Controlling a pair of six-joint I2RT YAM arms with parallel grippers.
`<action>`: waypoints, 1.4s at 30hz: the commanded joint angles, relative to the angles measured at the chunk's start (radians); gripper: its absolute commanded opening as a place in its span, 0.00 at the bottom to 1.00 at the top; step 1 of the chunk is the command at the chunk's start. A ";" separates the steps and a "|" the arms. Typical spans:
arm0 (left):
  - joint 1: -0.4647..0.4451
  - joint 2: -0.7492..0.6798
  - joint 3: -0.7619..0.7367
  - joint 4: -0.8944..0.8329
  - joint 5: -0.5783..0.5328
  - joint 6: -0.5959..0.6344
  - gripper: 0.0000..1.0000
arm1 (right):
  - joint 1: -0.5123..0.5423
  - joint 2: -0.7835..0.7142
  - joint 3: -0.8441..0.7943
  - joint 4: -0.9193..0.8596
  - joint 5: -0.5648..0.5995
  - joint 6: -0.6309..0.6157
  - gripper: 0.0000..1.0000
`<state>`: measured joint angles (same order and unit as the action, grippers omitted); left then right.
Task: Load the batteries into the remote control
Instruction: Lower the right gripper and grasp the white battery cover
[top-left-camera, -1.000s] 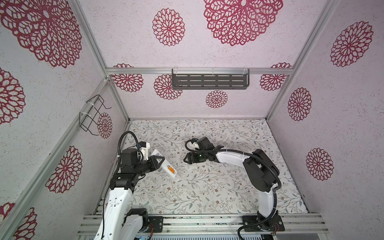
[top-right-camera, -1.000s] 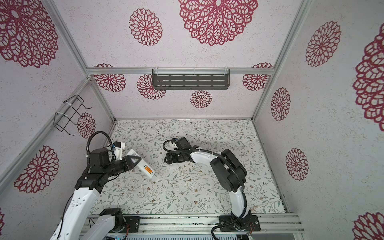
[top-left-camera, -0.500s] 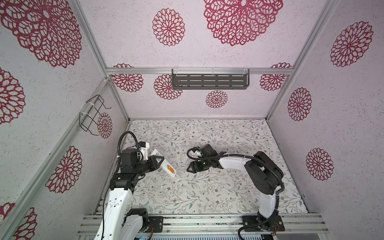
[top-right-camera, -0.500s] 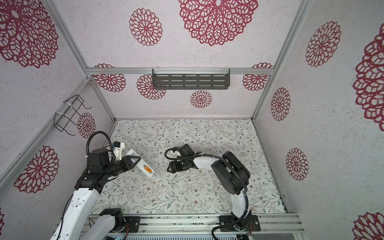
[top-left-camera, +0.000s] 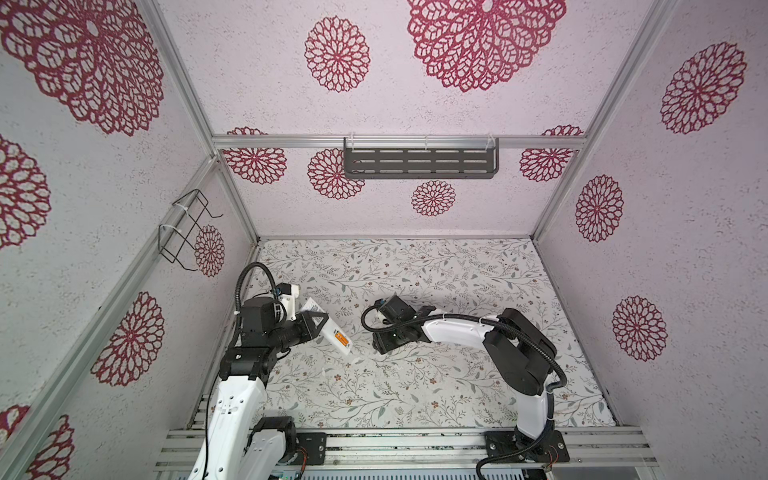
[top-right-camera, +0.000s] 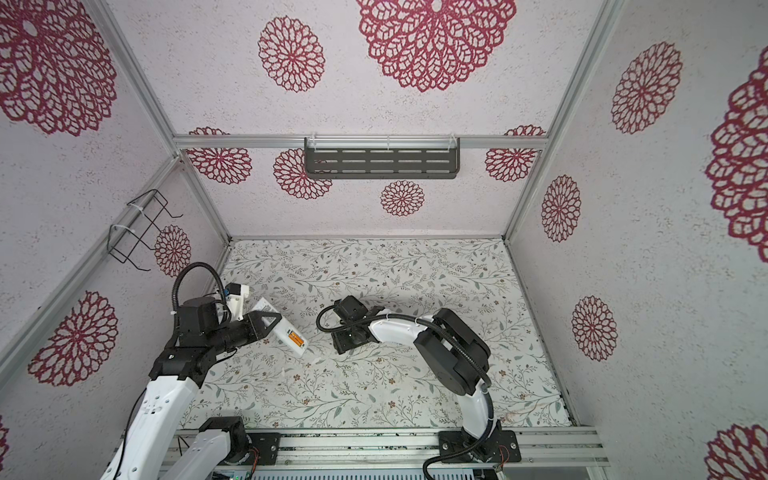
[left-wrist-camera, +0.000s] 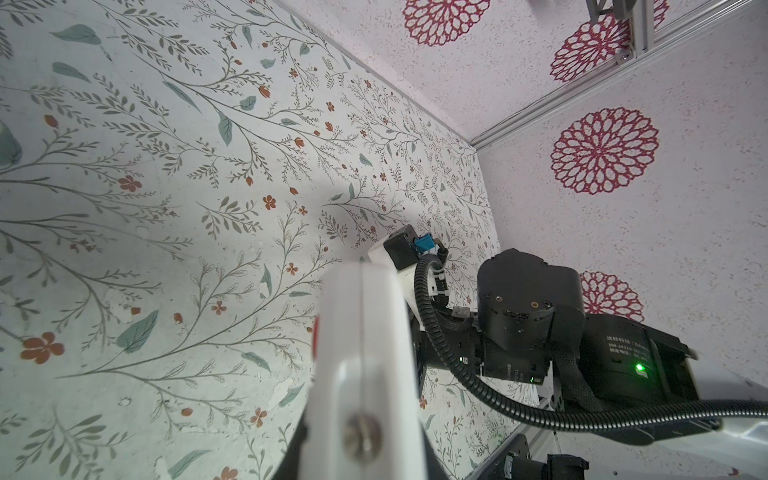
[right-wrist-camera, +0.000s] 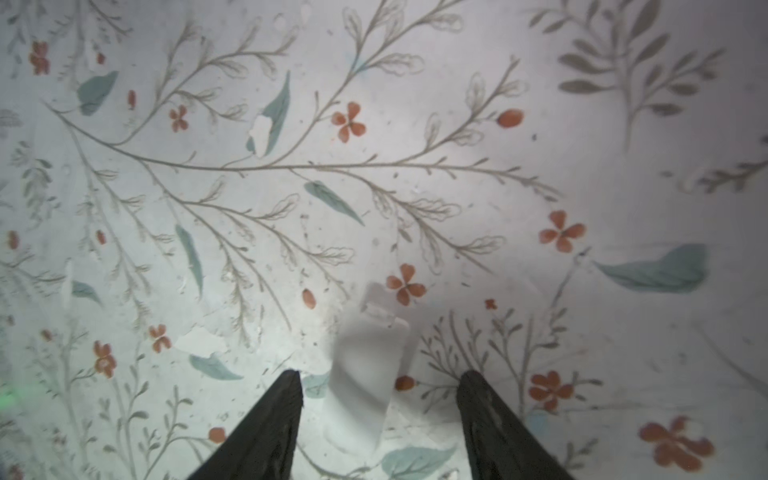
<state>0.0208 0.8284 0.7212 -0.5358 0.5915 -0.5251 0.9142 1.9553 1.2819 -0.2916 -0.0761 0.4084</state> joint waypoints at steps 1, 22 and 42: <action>0.008 -0.017 0.006 0.043 0.004 0.008 0.00 | 0.027 0.012 0.042 -0.113 0.158 -0.013 0.62; 0.019 -0.012 0.007 0.046 0.016 0.010 0.00 | 0.079 0.099 0.128 -0.142 0.194 0.058 0.56; 0.025 -0.006 0.005 0.053 0.021 0.005 0.00 | 0.112 0.082 0.087 -0.186 0.300 0.038 0.37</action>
<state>0.0341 0.8284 0.7212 -0.5270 0.5930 -0.5251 1.0187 2.0346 1.3945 -0.4023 0.1913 0.4427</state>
